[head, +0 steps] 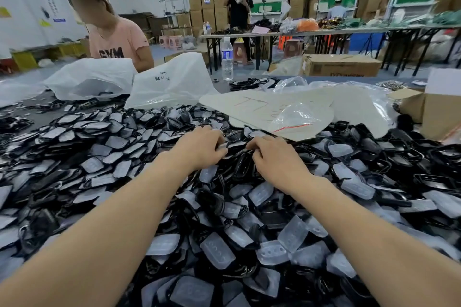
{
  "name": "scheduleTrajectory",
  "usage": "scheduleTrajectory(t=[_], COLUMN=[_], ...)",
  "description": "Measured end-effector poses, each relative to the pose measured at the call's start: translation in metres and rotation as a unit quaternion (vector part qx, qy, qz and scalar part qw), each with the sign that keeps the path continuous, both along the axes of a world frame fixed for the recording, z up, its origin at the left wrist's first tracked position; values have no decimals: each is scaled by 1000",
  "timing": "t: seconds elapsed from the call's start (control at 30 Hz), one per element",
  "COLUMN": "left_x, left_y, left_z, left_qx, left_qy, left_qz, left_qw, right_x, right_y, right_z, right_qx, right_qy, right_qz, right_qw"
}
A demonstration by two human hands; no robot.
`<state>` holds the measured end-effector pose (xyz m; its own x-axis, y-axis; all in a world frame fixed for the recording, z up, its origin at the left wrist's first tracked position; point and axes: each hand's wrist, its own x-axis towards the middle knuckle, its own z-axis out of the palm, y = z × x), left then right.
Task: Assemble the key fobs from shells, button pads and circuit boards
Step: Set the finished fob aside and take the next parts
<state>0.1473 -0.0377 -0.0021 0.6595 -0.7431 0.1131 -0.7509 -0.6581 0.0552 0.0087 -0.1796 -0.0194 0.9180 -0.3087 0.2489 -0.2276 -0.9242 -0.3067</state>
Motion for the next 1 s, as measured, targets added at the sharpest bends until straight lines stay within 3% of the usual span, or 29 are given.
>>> scheduleTrajectory(t=[0.33, 0.47, 0.57, 0.67, 0.77, 0.8, 0.87, 1.0], left_x=[-21, -28, -43, -72, -108, -118, -136, -168], left_y=[-24, -21, -15, -9, -5, -5, -5, -12], left_z=[-12, -13, -2, 16, 22, 21, 19, 13], left_qx=[71, 35, -55, -165, -185, -179, -164, -141], left_qy=[-181, -199, -214, -241, -356, -378, -401, -415], left_qz=[72, 76, 44, -94, -281, -324, -384, -452], left_qw=[978, 976, 974, 952, 872, 849, 815, 777], right_x=[-15, -30, -48, -63, -87, -99, -125, -172], right_y=[-10, -19, -25, -29, -33, -34, -37, -42], right_z=[-3, 0, 6, 16, 27, 28, 23, 14], right_qx=[39, 68, 134, 321, 629, 677, 700, 678], right_qy=[-81, -119, -180, -217, -159, -122, -63, -37], right_qz=[-26, -37, -46, -81, -90, -77, -41, 9], right_qw=[996, 990, 973, 918, 756, 722, 710, 734])
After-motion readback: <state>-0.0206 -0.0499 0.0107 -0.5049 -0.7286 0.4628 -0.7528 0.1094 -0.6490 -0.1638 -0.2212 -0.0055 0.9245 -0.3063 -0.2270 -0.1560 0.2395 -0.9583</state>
